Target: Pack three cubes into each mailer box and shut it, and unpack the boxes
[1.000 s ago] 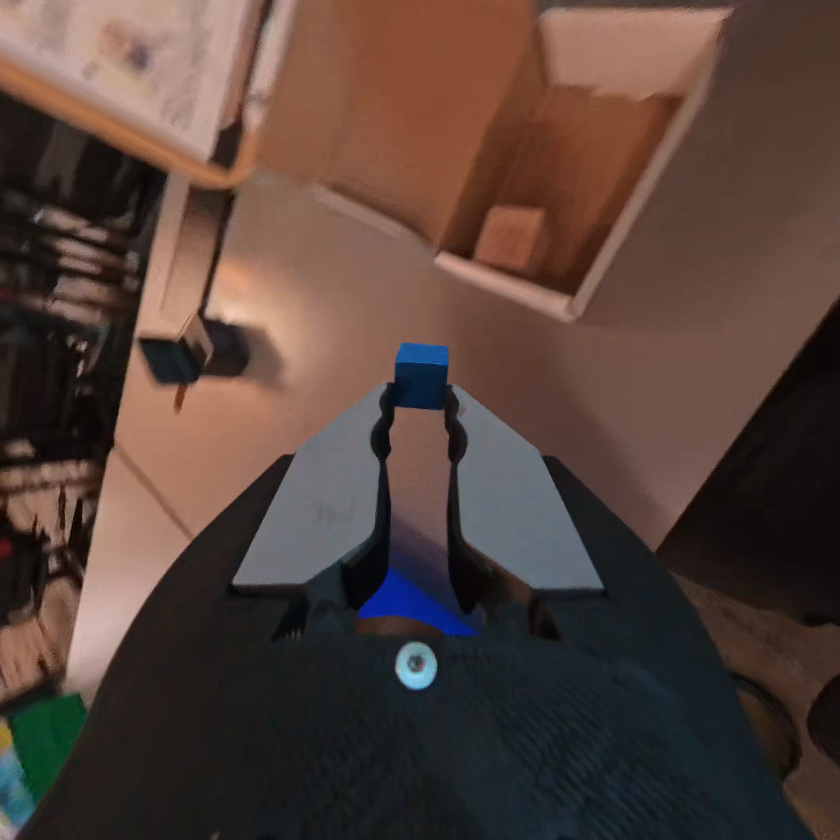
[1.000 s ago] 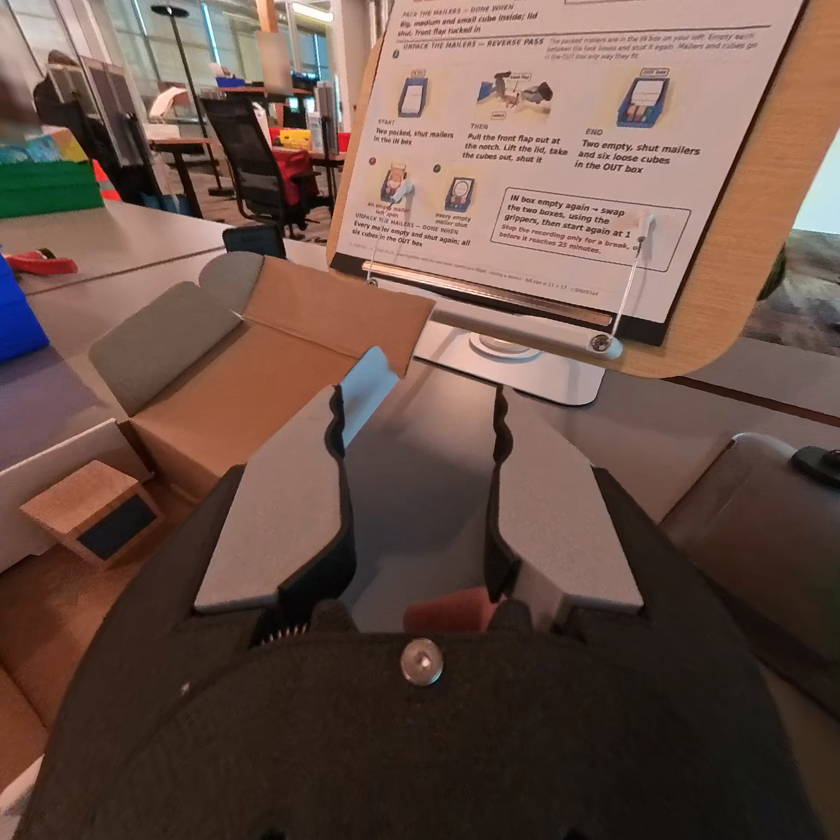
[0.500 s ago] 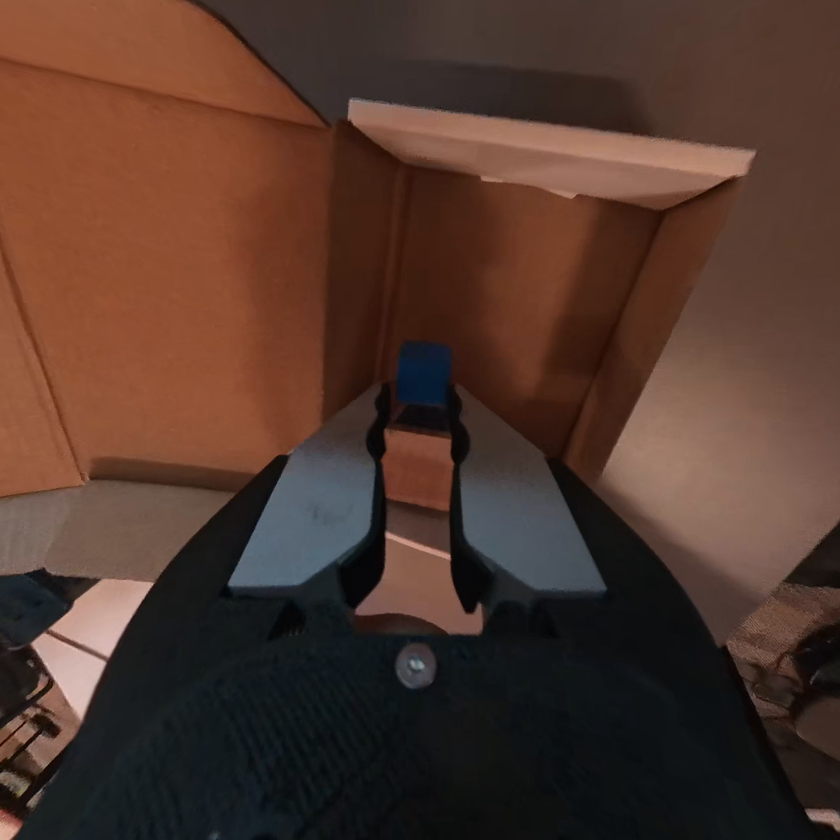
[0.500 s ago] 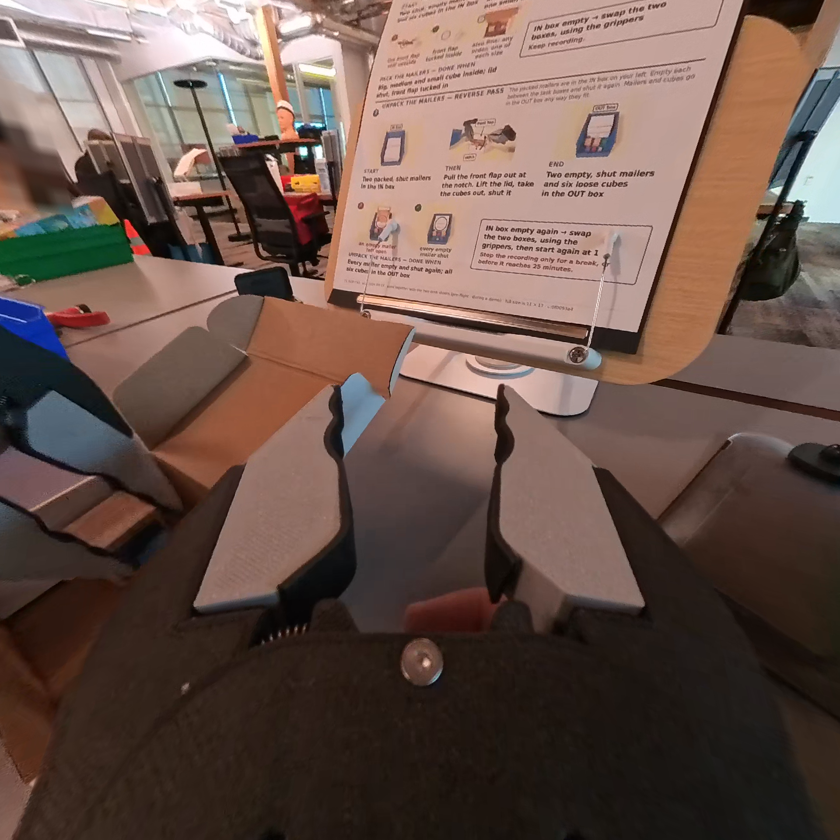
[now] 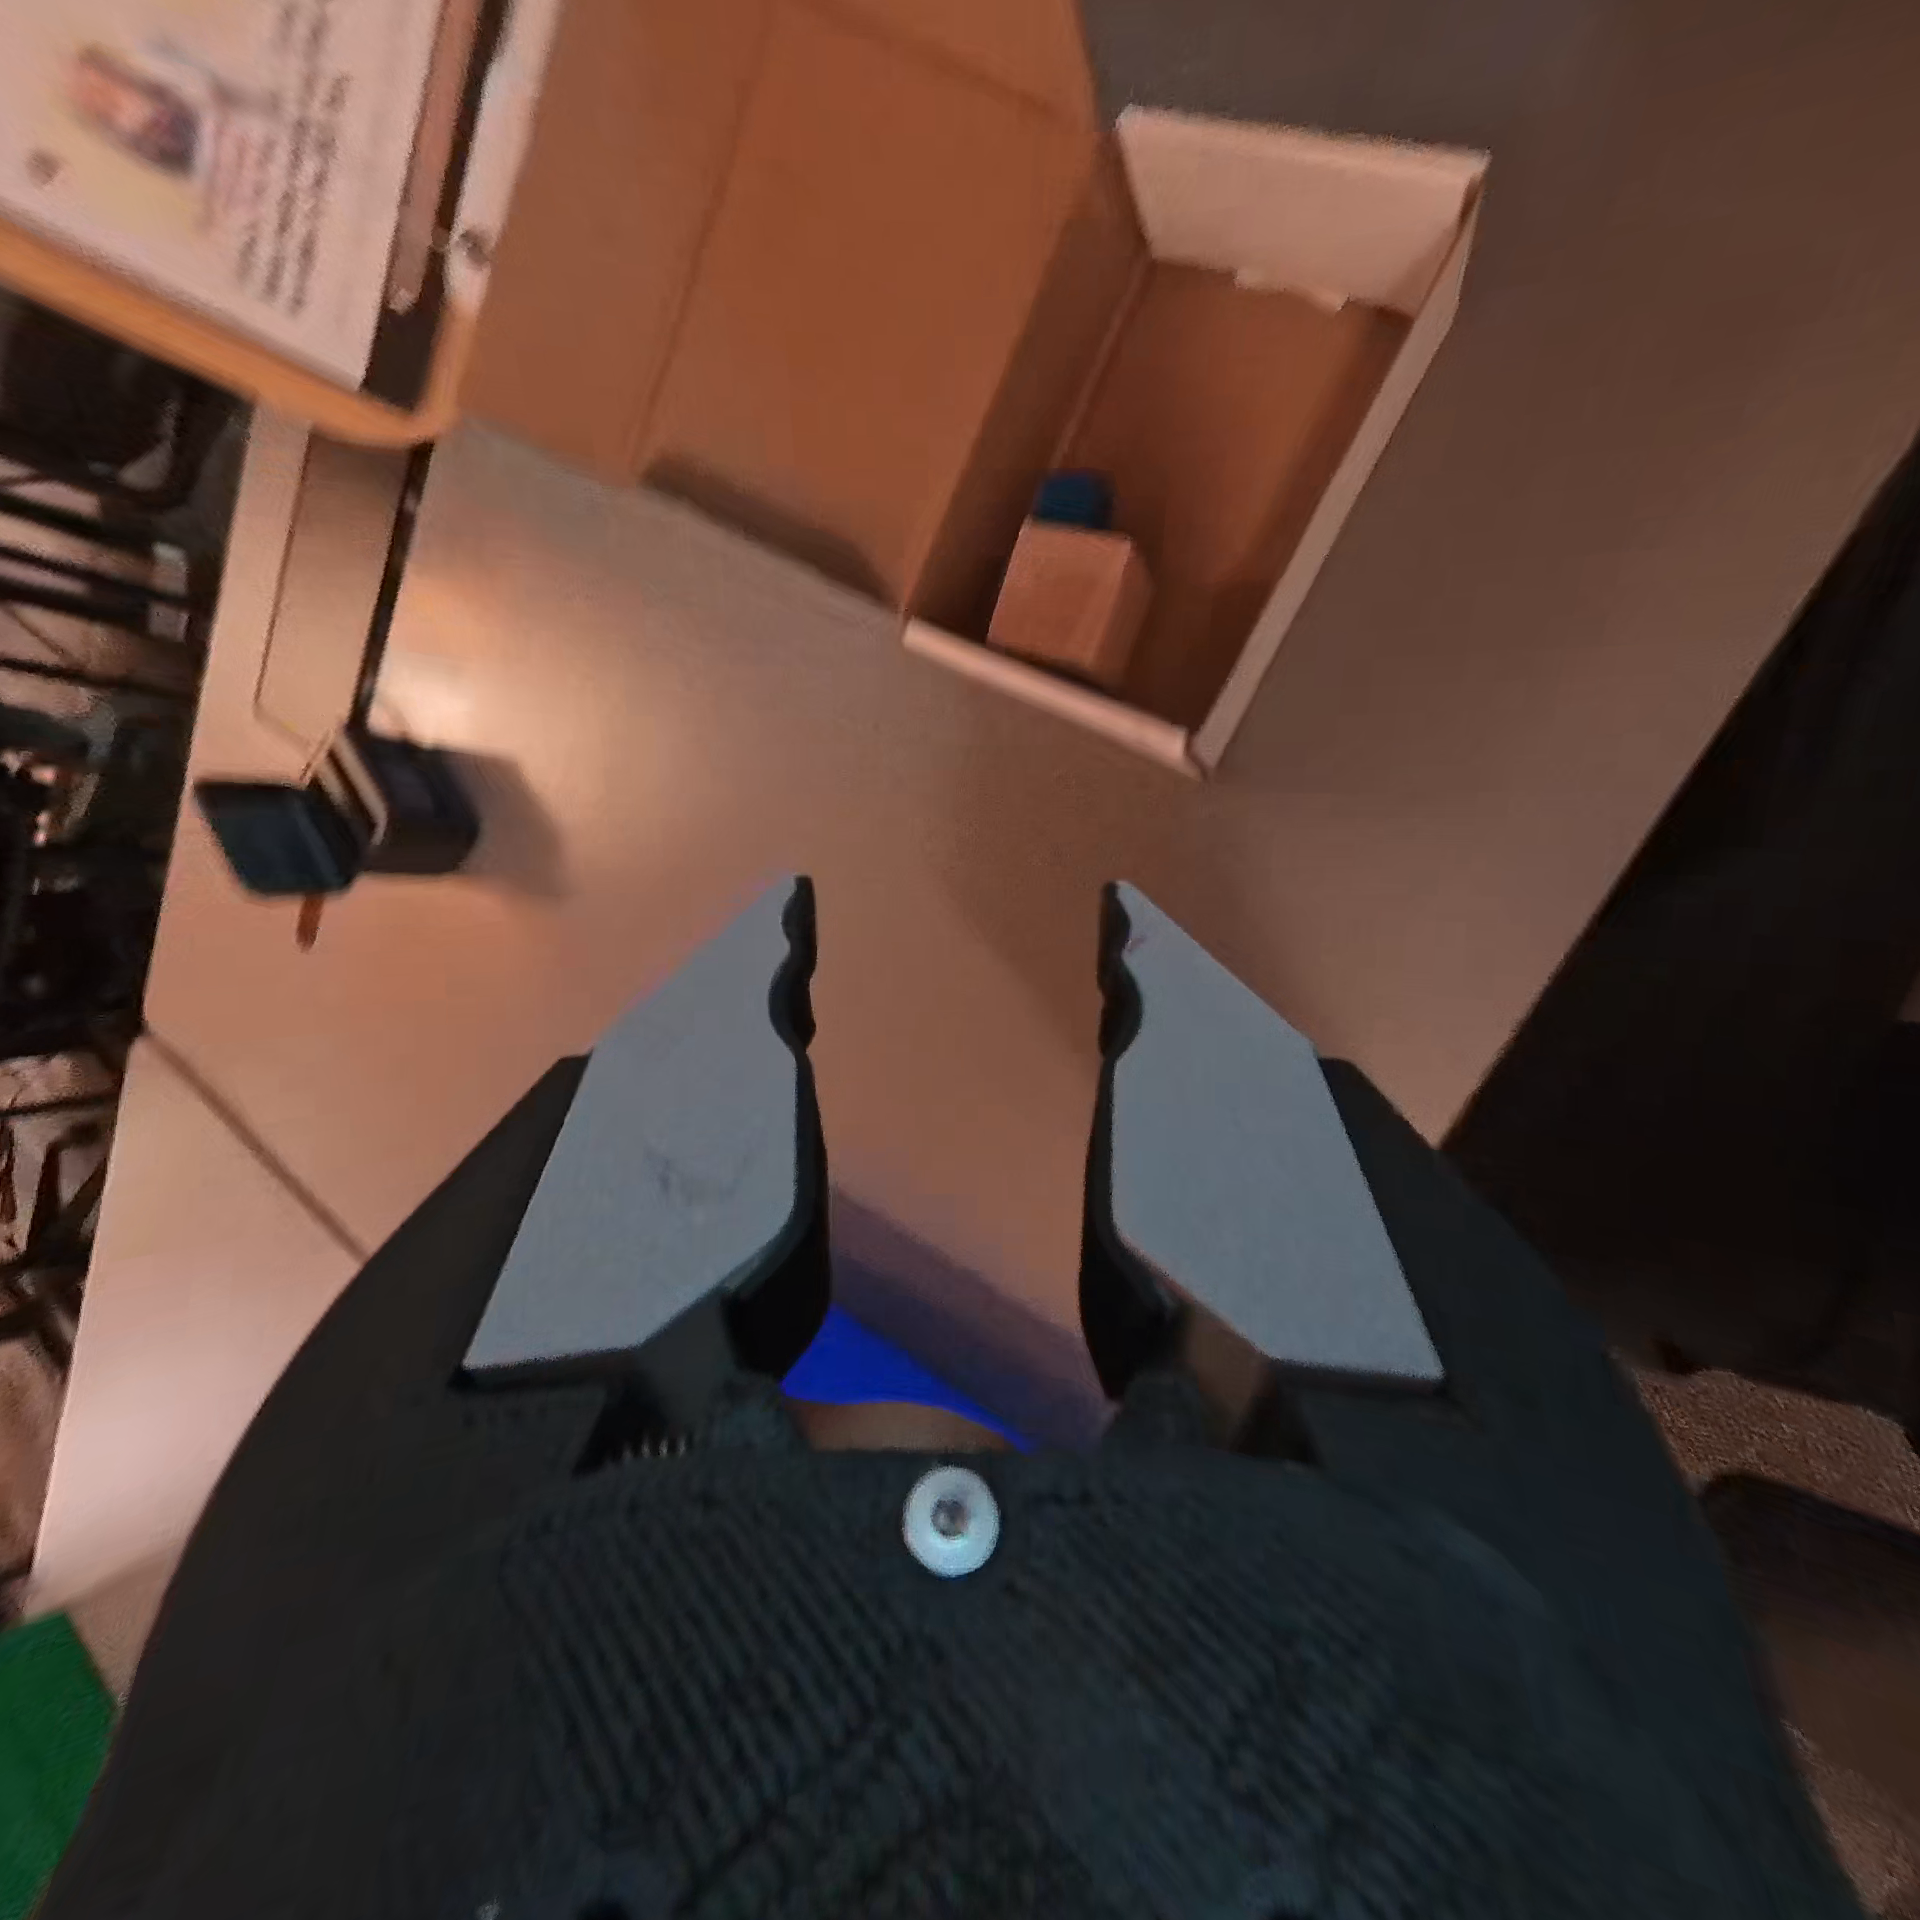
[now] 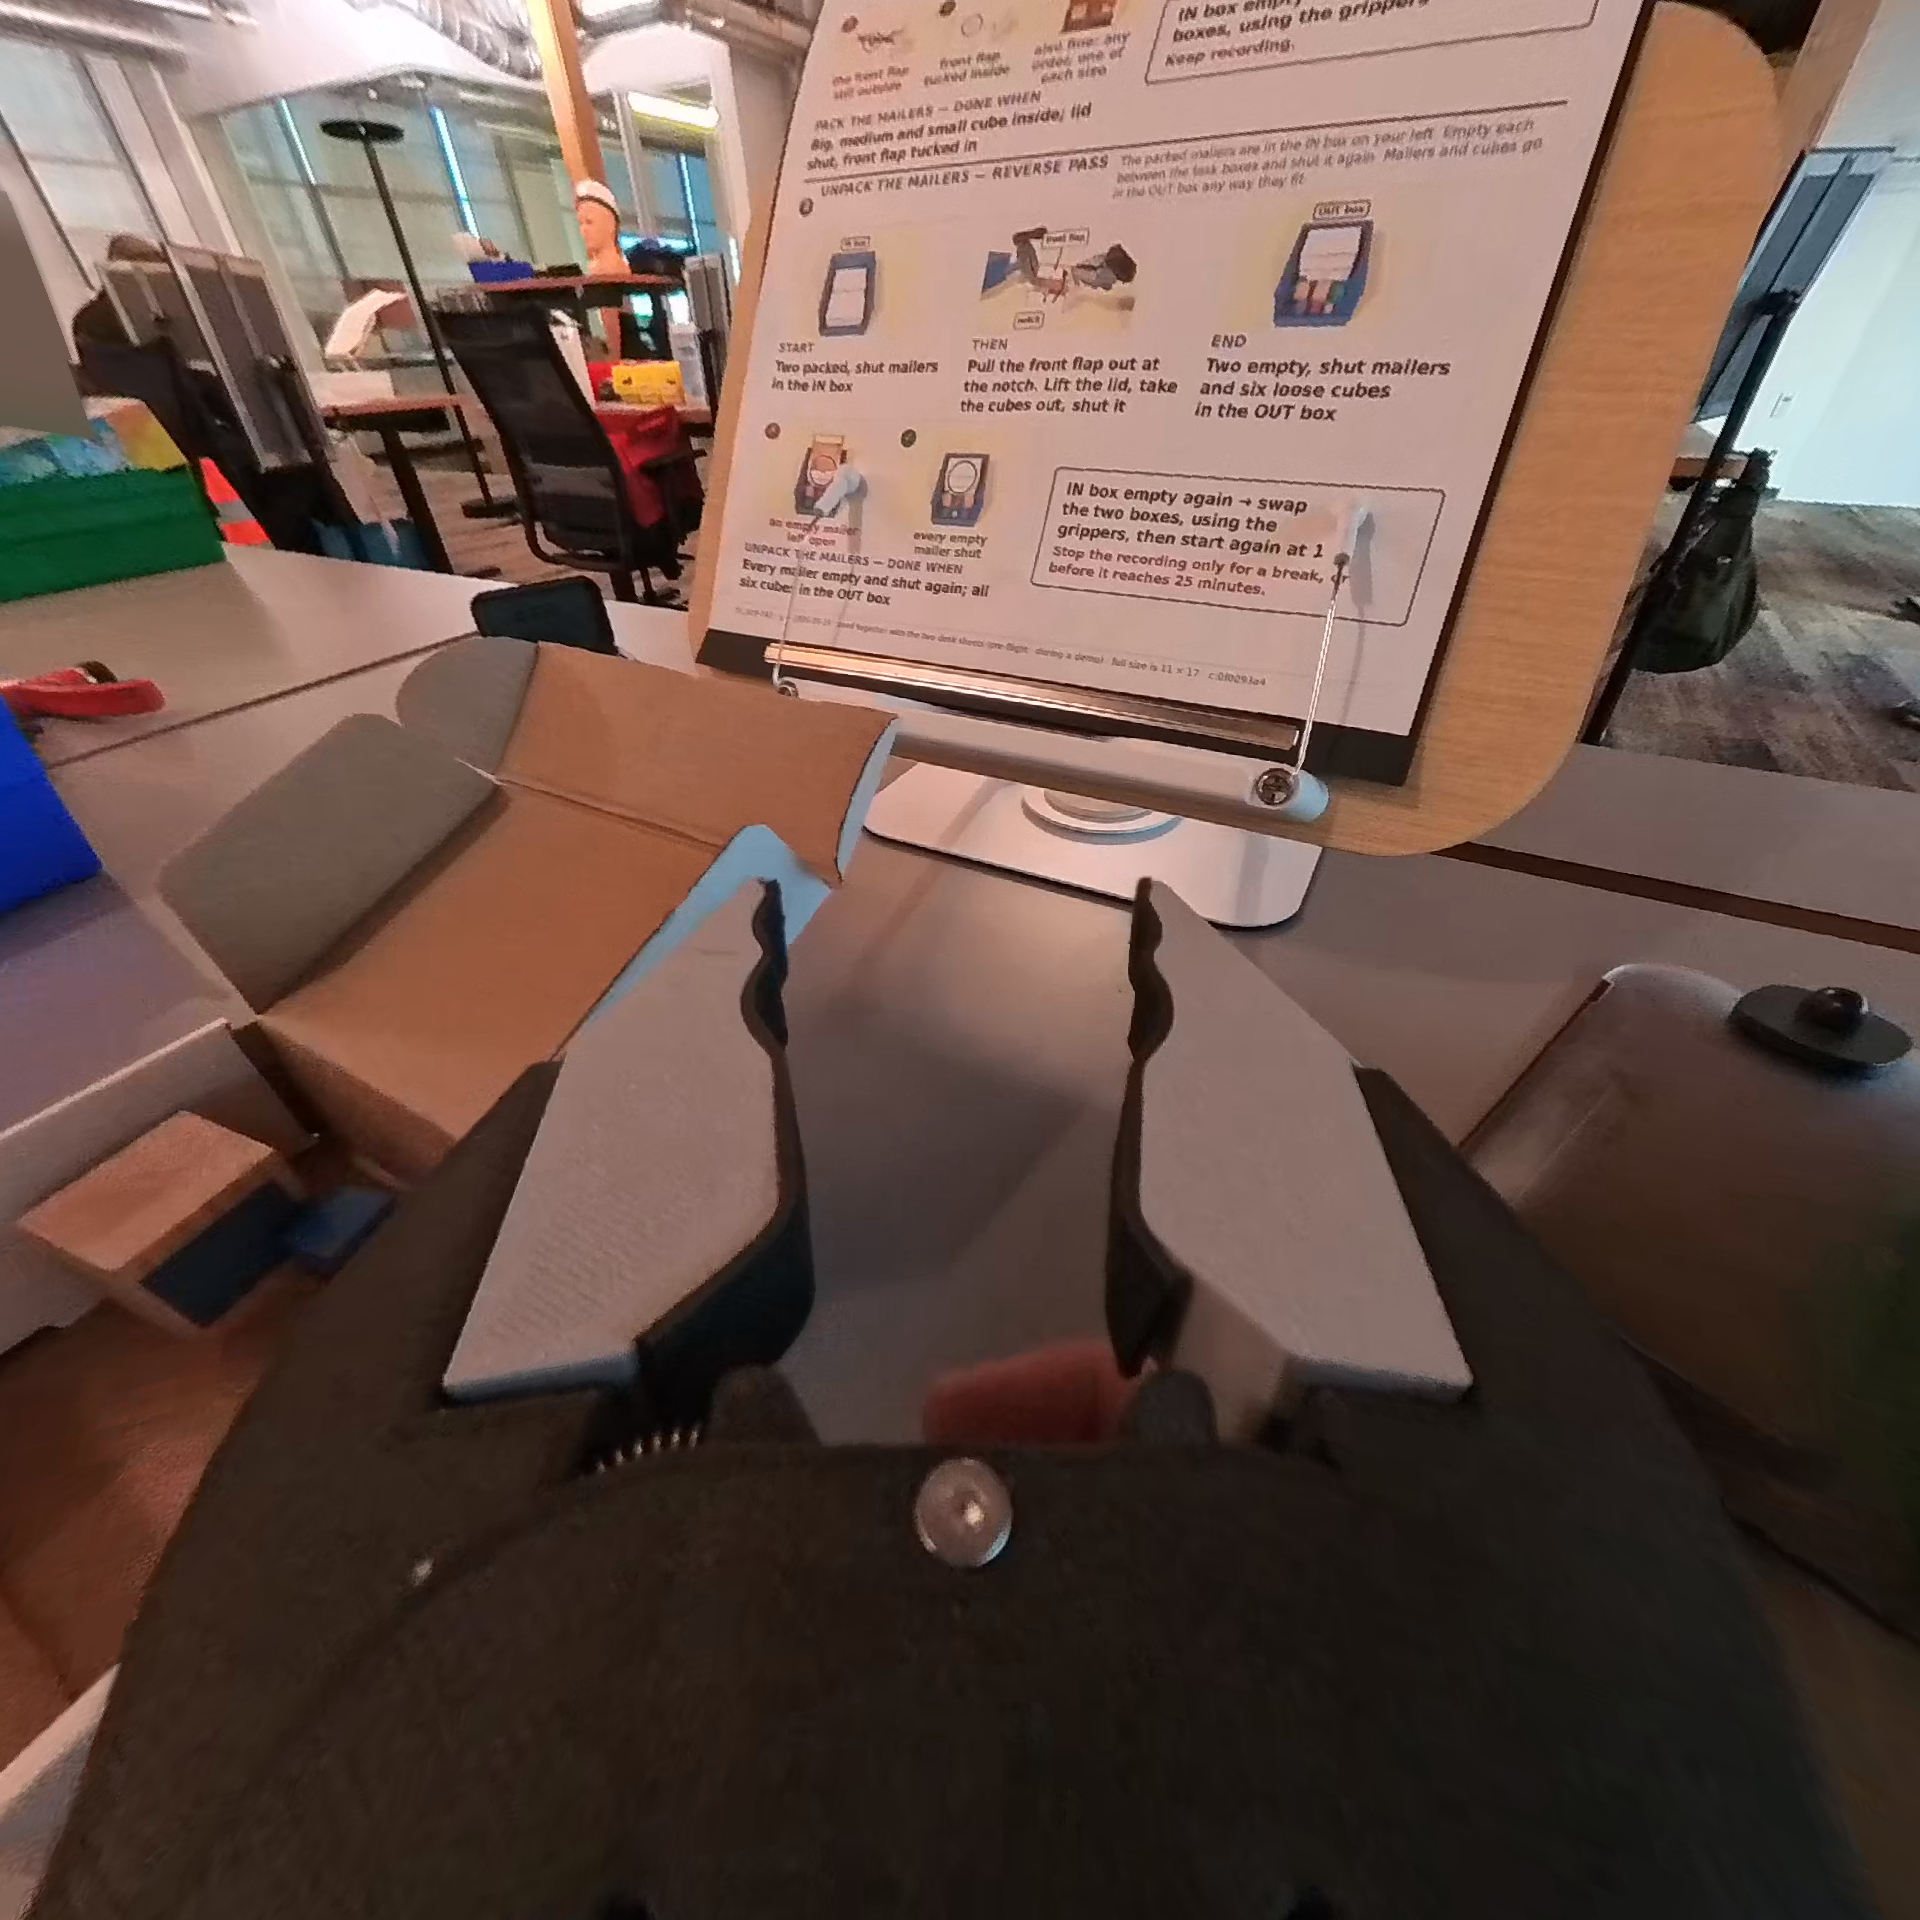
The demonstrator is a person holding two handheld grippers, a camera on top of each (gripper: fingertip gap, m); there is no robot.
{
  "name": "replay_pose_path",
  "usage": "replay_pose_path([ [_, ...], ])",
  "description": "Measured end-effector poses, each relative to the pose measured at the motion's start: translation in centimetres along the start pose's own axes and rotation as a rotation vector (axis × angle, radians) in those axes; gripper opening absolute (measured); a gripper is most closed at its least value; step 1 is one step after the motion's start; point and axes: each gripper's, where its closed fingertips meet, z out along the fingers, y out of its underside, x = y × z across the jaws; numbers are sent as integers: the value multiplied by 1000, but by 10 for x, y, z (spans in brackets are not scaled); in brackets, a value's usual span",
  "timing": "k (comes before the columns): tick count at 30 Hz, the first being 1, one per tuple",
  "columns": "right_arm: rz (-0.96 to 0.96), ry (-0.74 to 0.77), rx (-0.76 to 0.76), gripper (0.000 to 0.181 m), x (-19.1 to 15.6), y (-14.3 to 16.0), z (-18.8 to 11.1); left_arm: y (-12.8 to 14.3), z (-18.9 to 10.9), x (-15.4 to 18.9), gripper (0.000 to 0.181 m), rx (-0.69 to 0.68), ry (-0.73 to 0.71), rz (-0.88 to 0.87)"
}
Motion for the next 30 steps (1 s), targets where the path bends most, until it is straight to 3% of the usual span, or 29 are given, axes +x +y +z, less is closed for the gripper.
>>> replay_pose_path([
  [3,-11,28,-20,65,7,7,2,60,-40,-7,54,-51,-52,-56],
  [7,-59,93,-43,64,19,17,5,151,-69,-17,54,-174,-125,-140],
  [10,-89,134,-56,65,24,25,6,210,-72,-16,54,-260,-113,-181],
  [15,-97,172,-82,66,32,36,8,273,-51,-4,53,-383,48,-87],
  [19,-85,189,-62,65,36,33,4,299,-25,1,51,-429,188,-28],
  [24,-74,182,-67,65,36,34,4,321,-1,5,32,-526,293,9],
  [30,-59,144,-53,64,28,29,4,315,4,14,28,-555,374,33],
])
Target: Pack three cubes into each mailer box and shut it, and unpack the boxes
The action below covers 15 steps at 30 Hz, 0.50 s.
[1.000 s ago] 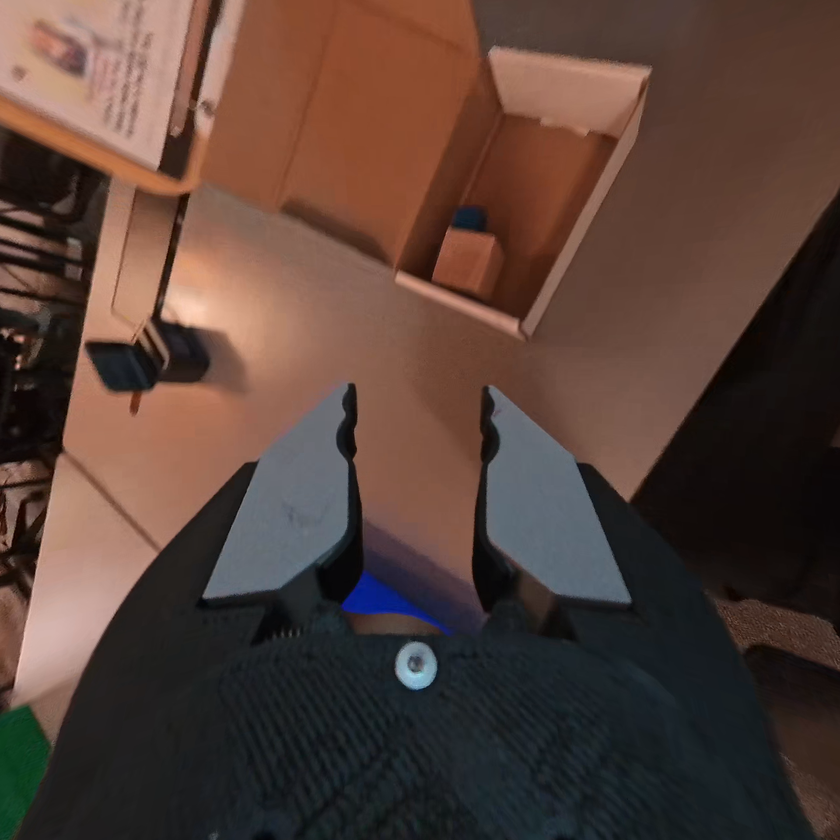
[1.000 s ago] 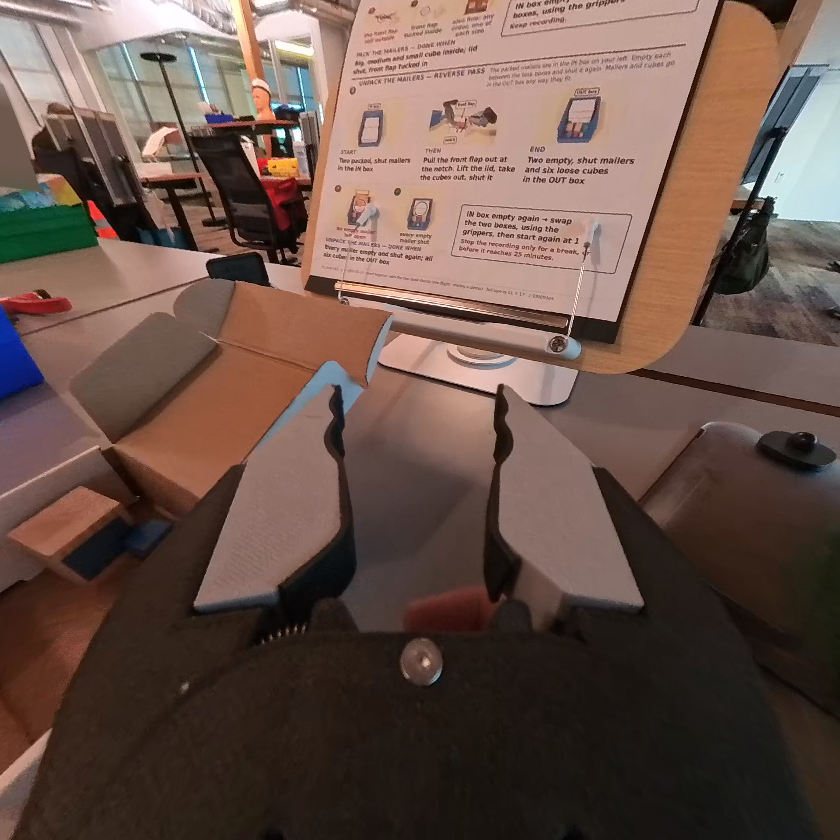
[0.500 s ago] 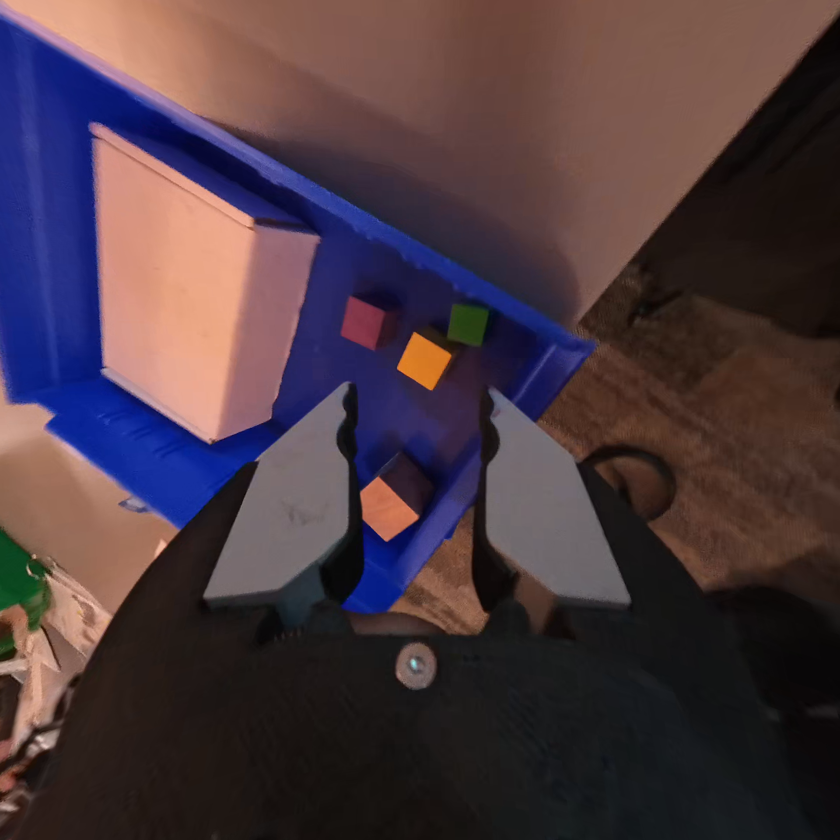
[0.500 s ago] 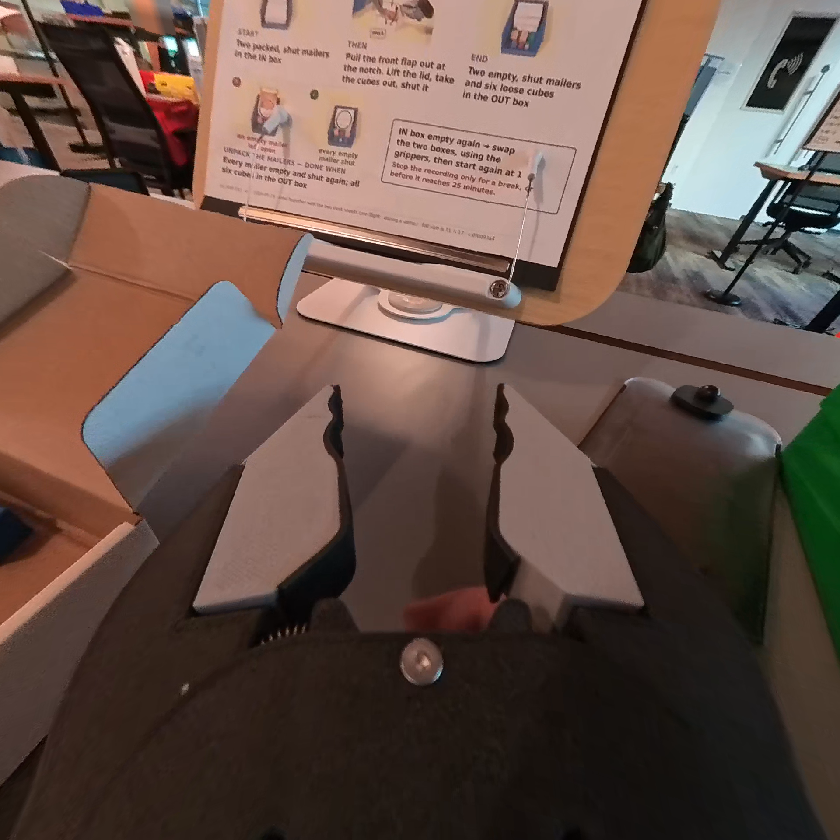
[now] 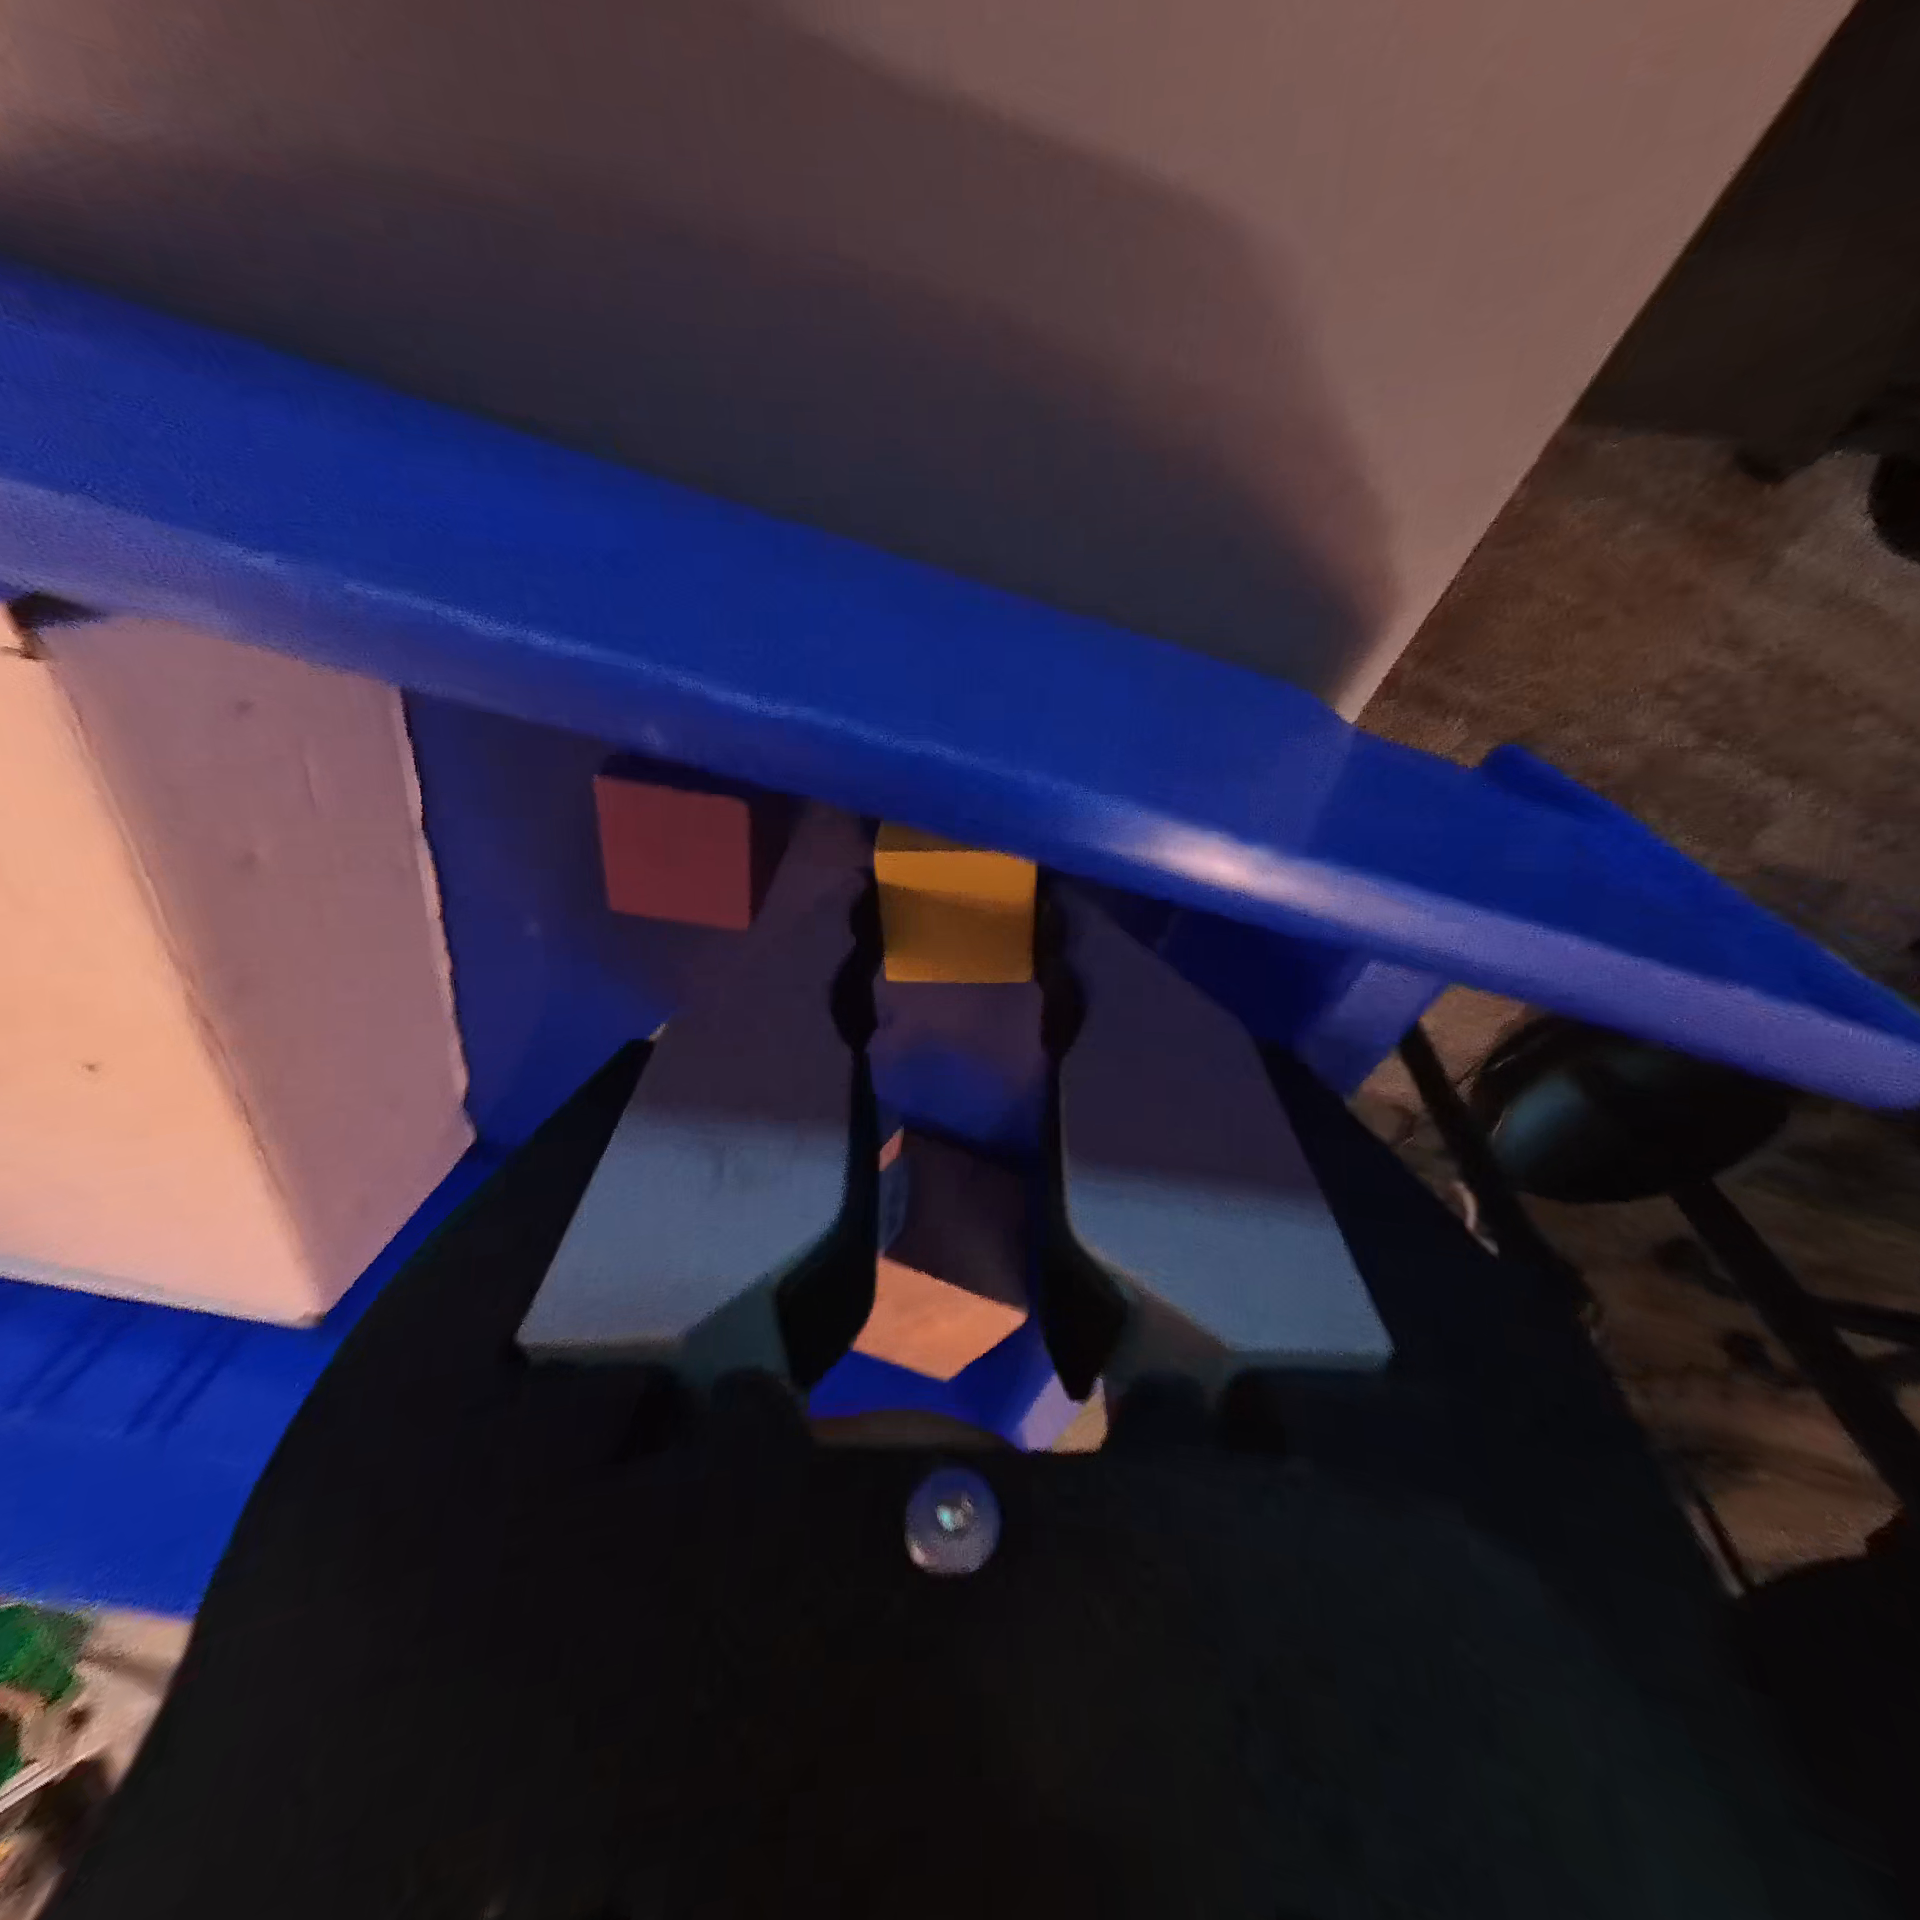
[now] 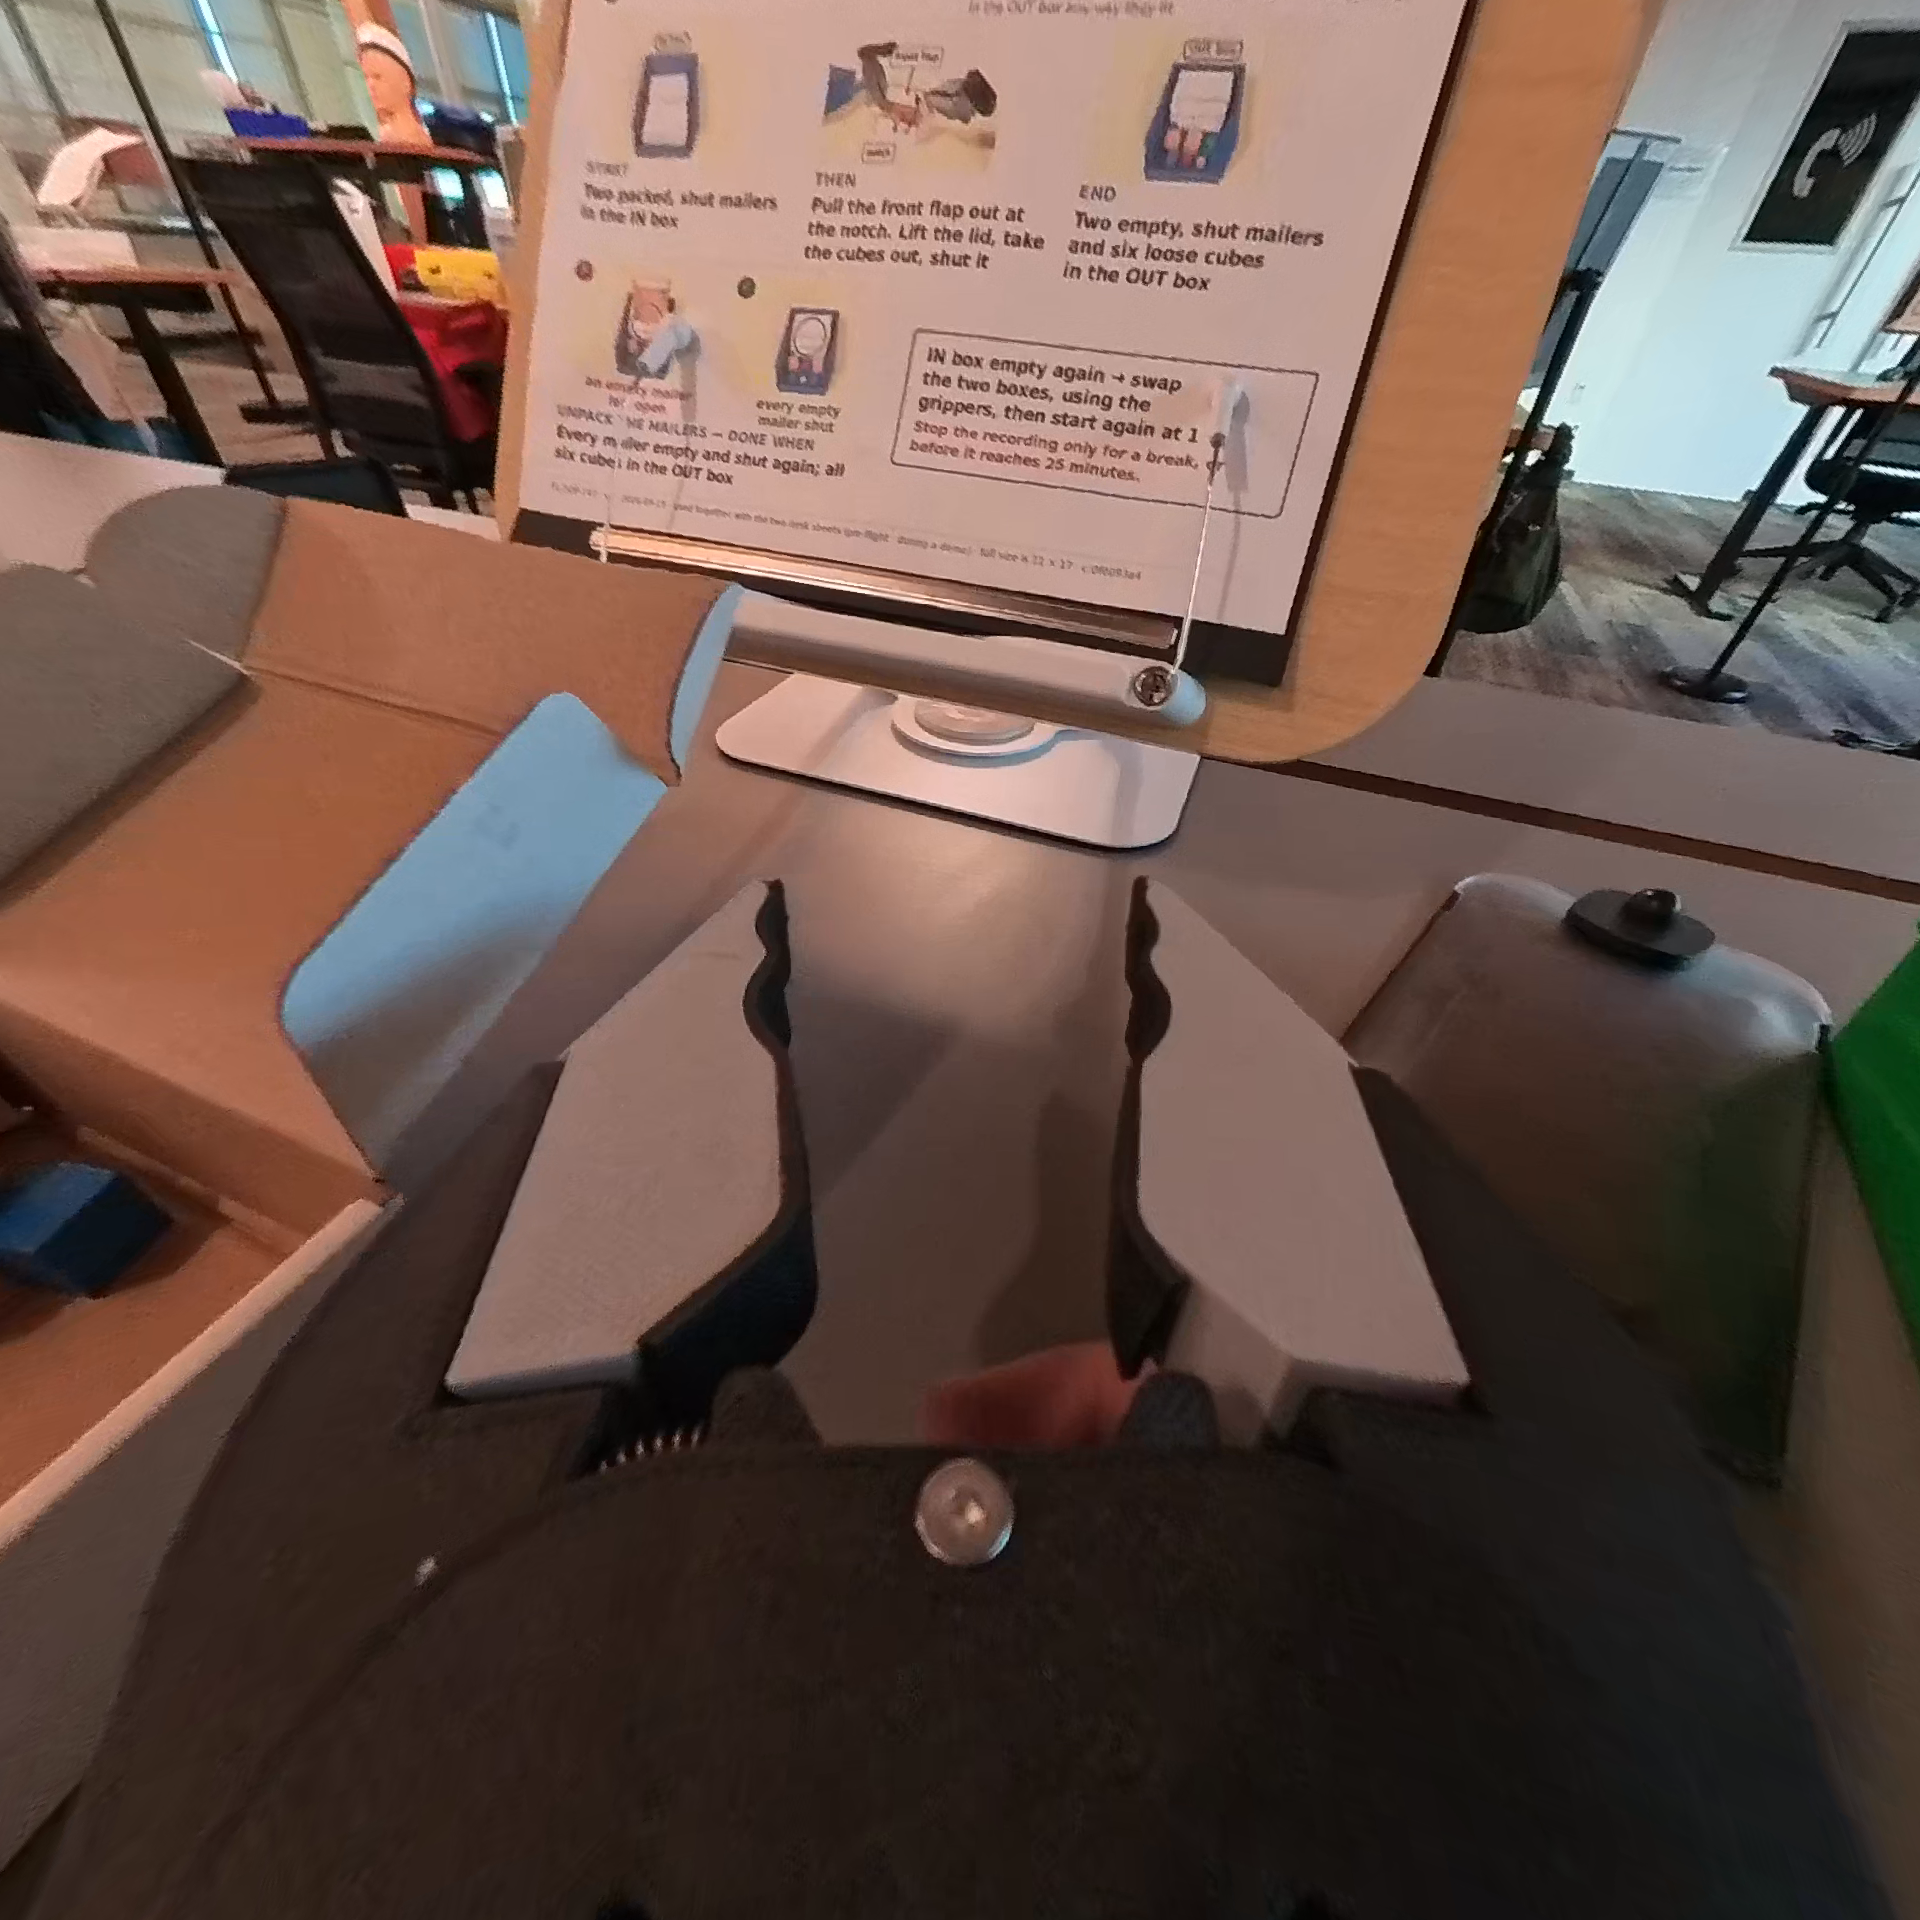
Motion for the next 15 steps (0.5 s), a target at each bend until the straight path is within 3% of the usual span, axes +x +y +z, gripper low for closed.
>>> replay_pose_path([
  [3,2,-27,2,64,-7,-1,-1,8,-22,-13,28,-44,-87,-16],
  [7,-7,-51,4,64,-16,-3,-1,-5,-87,-33,28,44,-246,-52],
  [12,0,-71,8,65,-20,-6,-2,-63,-159,-32,28,187,-365,33],
  [15,-7,-69,9,65,-17,-7,-3,-125,-182,-24,27,280,-391,134],
])
